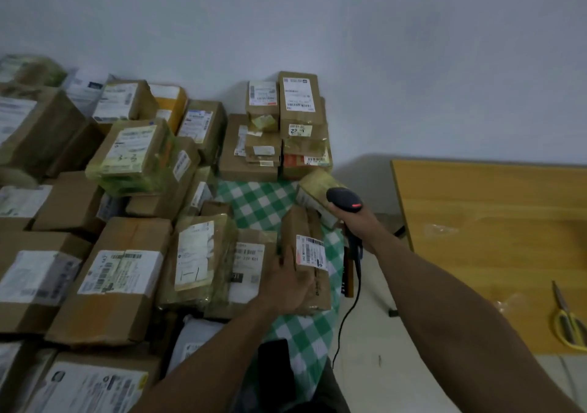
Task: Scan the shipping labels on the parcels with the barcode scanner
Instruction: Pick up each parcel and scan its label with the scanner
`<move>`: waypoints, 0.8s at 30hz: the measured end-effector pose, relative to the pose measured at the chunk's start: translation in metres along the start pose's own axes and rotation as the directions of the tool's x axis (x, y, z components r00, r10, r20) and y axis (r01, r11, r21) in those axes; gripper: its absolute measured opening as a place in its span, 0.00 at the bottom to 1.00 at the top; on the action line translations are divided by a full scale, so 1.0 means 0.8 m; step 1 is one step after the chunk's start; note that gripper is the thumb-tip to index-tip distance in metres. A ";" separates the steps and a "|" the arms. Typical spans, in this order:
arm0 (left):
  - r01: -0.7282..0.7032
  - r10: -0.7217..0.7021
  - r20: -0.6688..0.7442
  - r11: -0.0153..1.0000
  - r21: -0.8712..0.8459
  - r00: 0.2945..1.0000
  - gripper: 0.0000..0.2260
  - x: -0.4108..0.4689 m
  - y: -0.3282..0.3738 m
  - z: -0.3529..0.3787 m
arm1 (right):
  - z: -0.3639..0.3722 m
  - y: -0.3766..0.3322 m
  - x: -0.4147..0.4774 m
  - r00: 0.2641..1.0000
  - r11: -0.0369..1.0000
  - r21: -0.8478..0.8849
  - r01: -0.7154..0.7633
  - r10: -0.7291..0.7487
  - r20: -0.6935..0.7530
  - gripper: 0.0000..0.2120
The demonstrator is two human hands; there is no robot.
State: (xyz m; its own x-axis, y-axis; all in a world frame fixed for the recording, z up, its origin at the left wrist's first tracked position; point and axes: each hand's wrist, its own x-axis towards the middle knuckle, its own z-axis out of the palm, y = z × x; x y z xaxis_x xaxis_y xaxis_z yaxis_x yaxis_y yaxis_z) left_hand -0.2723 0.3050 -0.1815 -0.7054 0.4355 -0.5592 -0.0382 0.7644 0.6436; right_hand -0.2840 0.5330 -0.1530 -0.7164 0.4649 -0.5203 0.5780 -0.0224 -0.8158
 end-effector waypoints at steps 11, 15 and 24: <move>-0.142 0.216 -0.168 0.920 0.366 0.962 0.39 0.031 0.017 0.009 | 0.005 0.025 0.044 0.994 0.994 -0.093 0.057 -0.065 -0.088 0.50; -0.043 0.099 -0.081 0.852 0.522 0.992 0.51 0.045 0.012 0.012 | 0.009 0.008 0.027 0.994 0.989 -0.109 0.104 -0.107 -0.021 0.28; -0.051 0.125 -0.097 0.831 0.553 0.987 0.46 0.044 0.009 0.028 | 0.014 0.028 0.029 0.993 0.977 -0.178 0.116 -0.120 -0.009 0.38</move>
State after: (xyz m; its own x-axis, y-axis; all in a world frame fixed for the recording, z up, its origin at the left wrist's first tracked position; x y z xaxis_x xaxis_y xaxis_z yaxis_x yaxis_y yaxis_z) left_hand -0.2815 0.3364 -0.2083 -0.7699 0.4794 -0.4211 0.3957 0.8764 0.2744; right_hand -0.2925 0.5332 -0.1863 -0.7769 0.4723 -0.4164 0.5509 0.1897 -0.8127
